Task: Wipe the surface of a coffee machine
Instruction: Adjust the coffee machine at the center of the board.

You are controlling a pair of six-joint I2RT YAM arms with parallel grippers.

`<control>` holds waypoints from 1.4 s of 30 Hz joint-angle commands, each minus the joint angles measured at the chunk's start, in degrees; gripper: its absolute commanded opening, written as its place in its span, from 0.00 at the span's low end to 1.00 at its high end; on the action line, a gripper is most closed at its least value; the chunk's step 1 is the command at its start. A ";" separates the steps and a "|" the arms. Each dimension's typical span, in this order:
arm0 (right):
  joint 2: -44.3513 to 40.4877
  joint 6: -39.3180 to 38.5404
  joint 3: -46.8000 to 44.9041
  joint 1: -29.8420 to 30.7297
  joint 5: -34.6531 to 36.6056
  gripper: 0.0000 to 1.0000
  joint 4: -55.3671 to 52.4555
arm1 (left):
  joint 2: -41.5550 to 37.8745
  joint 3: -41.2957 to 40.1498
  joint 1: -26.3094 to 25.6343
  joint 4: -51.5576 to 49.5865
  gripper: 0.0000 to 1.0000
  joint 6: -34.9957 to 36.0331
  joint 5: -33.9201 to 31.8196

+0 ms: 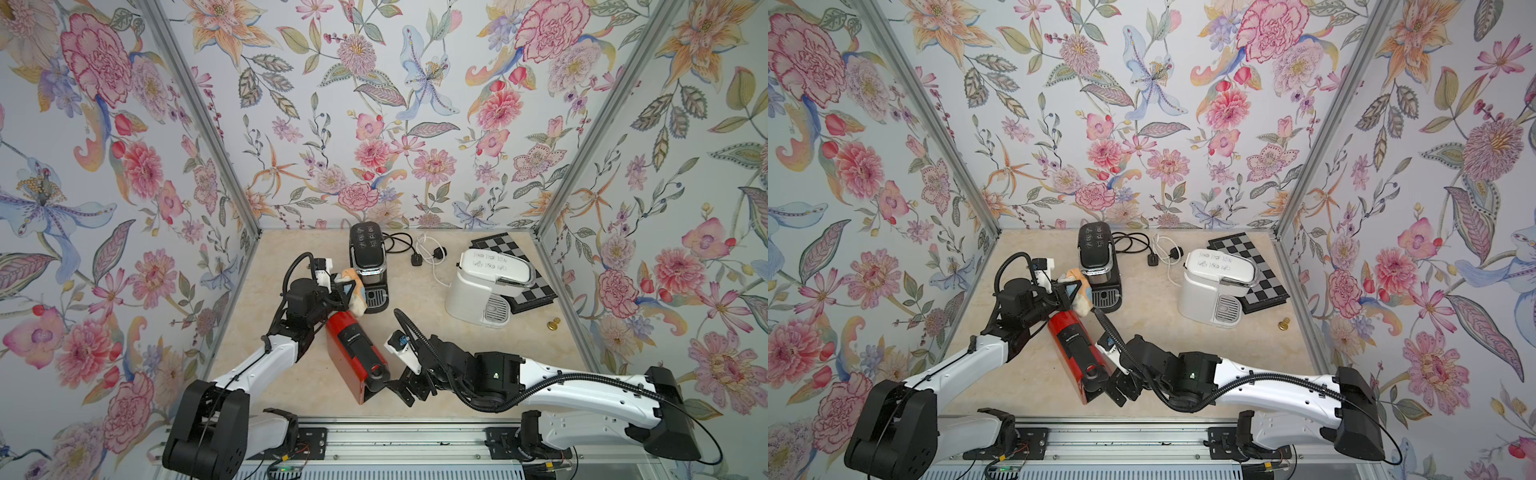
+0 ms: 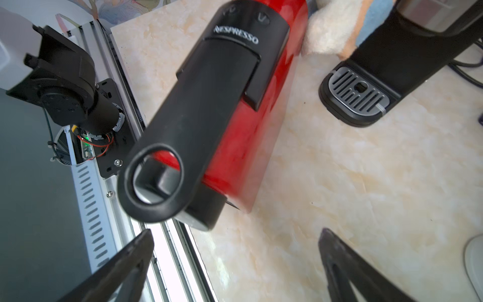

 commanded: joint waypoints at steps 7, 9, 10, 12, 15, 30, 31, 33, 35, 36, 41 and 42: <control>-4.12 2.44 -20.78 0.55 4.00 0.91 29.05 | -1.02 -1.48 -2.18 -13.34 0.00 2.42 2.18; -1.04 1.27 -22.62 0.51 4.18 0.86 36.71 | -0.98 -1.41 -2.19 -13.74 0.00 2.31 2.23; 0.47 0.77 -22.89 0.53 4.06 0.85 39.22 | -1.02 -1.47 -2.30 -13.88 0.00 2.29 2.15; 4.58 -0.16 -22.67 0.52 3.26 0.84 43.81 | -1.14 -1.57 -2.25 -14.13 0.00 2.21 2.15; 9.70 -0.98 -22.10 0.82 2.39 0.82 49.22 | -1.43 -1.51 -2.25 -14.68 0.00 2.19 1.80; 22.79 -0.54 -22.08 -4.91 -5.81 0.48 64.22 | -4.29 -2.15 -2.31 -19.26 0.00 3.98 3.04; 22.75 -0.87 -22.04 -5.78 -7.65 0.45 64.15 | -4.67 -2.35 -2.30 -19.41 0.00 3.89 3.22; 22.64 -1.42 -22.21 -6.76 -9.76 0.40 64.00 | -5.19 -2.67 -2.41 -19.58 0.00 3.73 3.60; 22.56 -1.56 -22.21 -7.75 -10.97 0.38 63.17 | -5.50 -2.90 -2.50 -19.59 0.00 3.62 4.22; 22.58 -1.69 -22.13 -8.28 -11.45 0.37 62.61 | -5.58 -3.03 -2.51 -19.59 0.00 3.63 4.56; 22.84 -1.38 -22.37 -11.97 -14.57 0.24 61.61 | -6.33 -3.87 -3.83 -20.16 0.00 3.35 4.89; 22.78 -1.29 -22.55 -12.90 -15.12 0.23 61.91 | -6.91 -4.34 -4.06 -20.13 0.00 3.06 4.92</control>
